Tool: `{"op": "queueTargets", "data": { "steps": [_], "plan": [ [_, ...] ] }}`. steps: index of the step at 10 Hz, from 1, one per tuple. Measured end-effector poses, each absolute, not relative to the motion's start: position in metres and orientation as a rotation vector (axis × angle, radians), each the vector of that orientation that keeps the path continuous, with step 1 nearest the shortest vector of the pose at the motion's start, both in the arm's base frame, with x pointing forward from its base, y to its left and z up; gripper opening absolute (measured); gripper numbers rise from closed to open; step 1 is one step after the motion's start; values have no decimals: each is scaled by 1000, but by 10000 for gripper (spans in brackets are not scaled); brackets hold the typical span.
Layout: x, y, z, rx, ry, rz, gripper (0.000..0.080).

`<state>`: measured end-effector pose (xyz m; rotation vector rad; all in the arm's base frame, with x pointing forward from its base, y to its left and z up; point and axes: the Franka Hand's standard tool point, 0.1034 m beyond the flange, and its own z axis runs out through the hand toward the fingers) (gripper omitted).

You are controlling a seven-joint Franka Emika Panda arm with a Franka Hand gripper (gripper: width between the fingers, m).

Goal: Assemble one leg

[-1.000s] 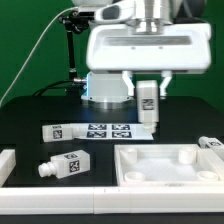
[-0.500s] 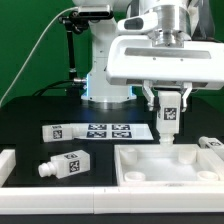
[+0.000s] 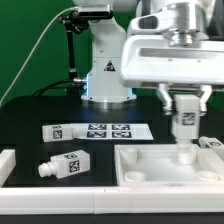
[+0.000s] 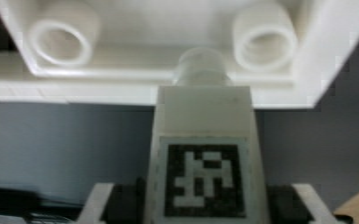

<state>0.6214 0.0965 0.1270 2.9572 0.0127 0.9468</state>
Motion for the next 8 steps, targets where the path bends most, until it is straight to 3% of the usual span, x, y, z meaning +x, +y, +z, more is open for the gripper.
{"op": "queueTargets", "data": {
  "steps": [2, 6, 8],
  "plan": [
    [622, 116, 121, 2975, -20, 973, 288],
    [622, 113, 119, 2968, 1, 964, 288],
    [620, 109, 103, 2947, 43, 940, 288]
  ]
}}
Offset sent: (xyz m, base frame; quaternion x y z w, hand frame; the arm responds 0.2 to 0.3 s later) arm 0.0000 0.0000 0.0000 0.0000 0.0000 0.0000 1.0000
